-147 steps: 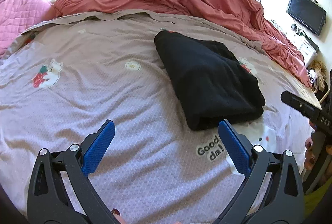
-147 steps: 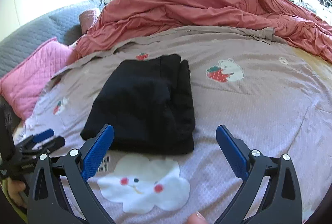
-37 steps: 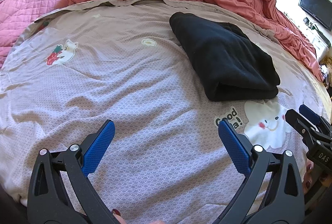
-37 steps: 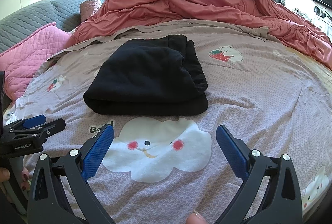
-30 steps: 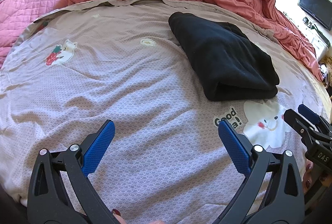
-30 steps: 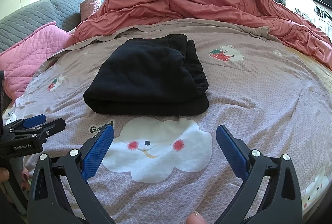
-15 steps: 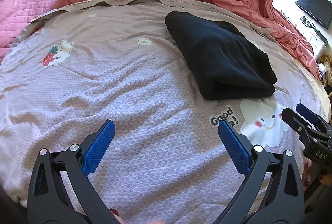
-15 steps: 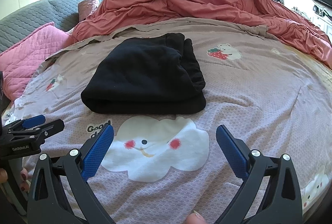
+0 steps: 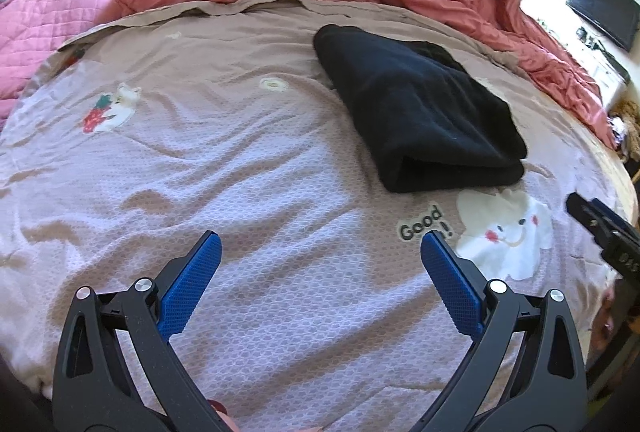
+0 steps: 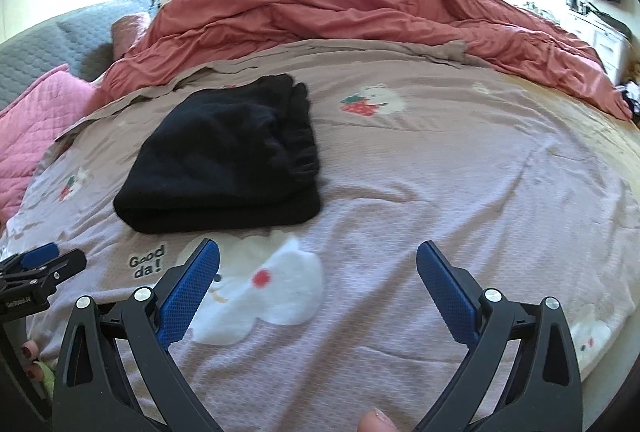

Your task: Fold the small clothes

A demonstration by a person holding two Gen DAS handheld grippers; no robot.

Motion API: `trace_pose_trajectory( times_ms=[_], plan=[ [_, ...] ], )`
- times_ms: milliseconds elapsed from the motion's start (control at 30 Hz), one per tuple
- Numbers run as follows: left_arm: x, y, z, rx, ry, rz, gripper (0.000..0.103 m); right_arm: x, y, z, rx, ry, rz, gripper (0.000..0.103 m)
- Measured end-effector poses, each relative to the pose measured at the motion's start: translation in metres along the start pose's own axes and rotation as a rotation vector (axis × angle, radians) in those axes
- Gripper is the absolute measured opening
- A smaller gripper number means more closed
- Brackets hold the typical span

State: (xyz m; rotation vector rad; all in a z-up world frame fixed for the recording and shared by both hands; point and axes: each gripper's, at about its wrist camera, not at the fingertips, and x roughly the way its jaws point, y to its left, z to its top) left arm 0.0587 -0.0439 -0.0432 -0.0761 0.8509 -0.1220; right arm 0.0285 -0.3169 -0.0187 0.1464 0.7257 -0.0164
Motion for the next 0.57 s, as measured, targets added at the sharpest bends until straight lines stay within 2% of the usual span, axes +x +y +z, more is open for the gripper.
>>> trace_pose_trajectory(
  times_ms=[167, 267, 367, 400, 500, 567],
  plan=[
    [-0.006, 0.016, 0.003, -0.055, -0.021, 0.004, 0.094, -0.01, -0.028, 0.001, 0.064, -0.002, -0.08, 0.098],
    [-0.008, 0.043, 0.011, -0.123, -0.017, 0.018, 0.094, -0.02, -0.063, -0.001, 0.119, -0.014, -0.164, 0.098],
    [-0.009, 0.092, 0.026, -0.23, -0.002, 0.053, 0.094, -0.035, -0.122, -0.014, 0.223, -0.02, -0.328, 0.098],
    [-0.01, 0.11, 0.031, -0.259, -0.005, 0.076, 0.094, -0.044, -0.152, -0.022, 0.279, -0.019, -0.413, 0.098],
    [-0.012, 0.175, 0.046, -0.329, 0.0, 0.206, 0.094, -0.068, -0.225, -0.05, 0.405, -0.013, -0.659, 0.098],
    [-0.013, 0.223, 0.053, -0.391, -0.007, 0.307, 0.094, -0.08, -0.265, -0.068, 0.477, 0.004, -0.788, 0.098]
  ],
)
